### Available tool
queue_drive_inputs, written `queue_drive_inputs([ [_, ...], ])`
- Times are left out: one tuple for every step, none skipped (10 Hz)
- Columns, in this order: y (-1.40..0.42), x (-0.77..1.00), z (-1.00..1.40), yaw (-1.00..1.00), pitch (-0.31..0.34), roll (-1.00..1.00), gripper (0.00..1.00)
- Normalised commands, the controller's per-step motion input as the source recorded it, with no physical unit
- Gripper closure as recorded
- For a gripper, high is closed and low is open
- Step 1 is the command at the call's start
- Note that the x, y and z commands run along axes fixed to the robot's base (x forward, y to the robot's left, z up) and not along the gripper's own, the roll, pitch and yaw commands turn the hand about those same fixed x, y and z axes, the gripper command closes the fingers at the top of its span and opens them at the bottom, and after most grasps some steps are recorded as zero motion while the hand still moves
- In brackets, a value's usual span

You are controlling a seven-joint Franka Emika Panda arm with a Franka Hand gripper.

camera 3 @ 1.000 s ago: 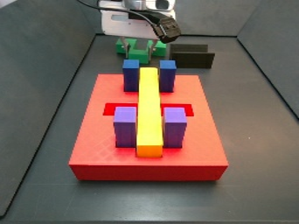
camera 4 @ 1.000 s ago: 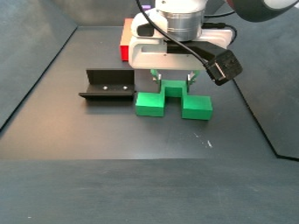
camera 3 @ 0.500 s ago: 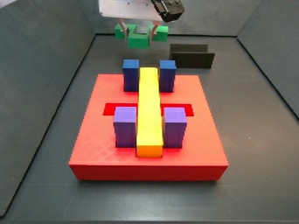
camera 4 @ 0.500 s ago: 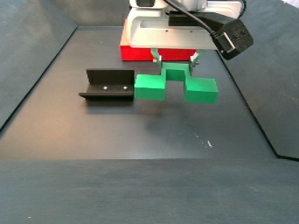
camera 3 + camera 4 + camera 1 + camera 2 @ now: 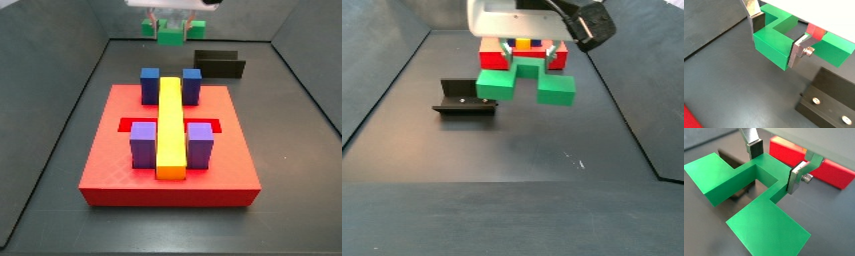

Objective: Pick up the green object. Move up. Place the green object on the fixture. Regrasp the green object. Move to above the board. Insert the green object.
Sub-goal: Place the green object on the fixture.

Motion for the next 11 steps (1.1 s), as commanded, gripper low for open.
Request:
queue_drive_inputs([
  [0.0, 0.32, 0.3, -0.19, -0.226, -1.0, 1.0],
  [0.0, 0.27, 0.25, -0.19, -0.277, -1.0, 1.0],
  [0.0, 0.23, 0.2, -0.16, -0.309, -1.0, 1.0],
  [0.0, 0.23, 0.2, -0.15, -0.314, -1.0, 1.0],
  [0.0, 0.25, 0.19, -0.15, -0.309, -1.0, 1.0],
  [0.0, 0.28, 0.17, -0.13, -0.294, -1.0, 1.0],
  [0.0, 0.33, 0.11, -0.09, -0.231, -1.0, 1.0],
  [0.0, 0.37, 0.07, -0.04, -0.186, -1.0, 1.0],
  [0.0, 0.39, 0.01, 0.0, -0.103, -1.0, 1.0],
  [0.0, 0.42, 0.0, 0.04, 0.0, -1.0, 1.0],
  [0.0, 0.41, 0.0, 0.25, 0.077, -0.88, 1.0],
])
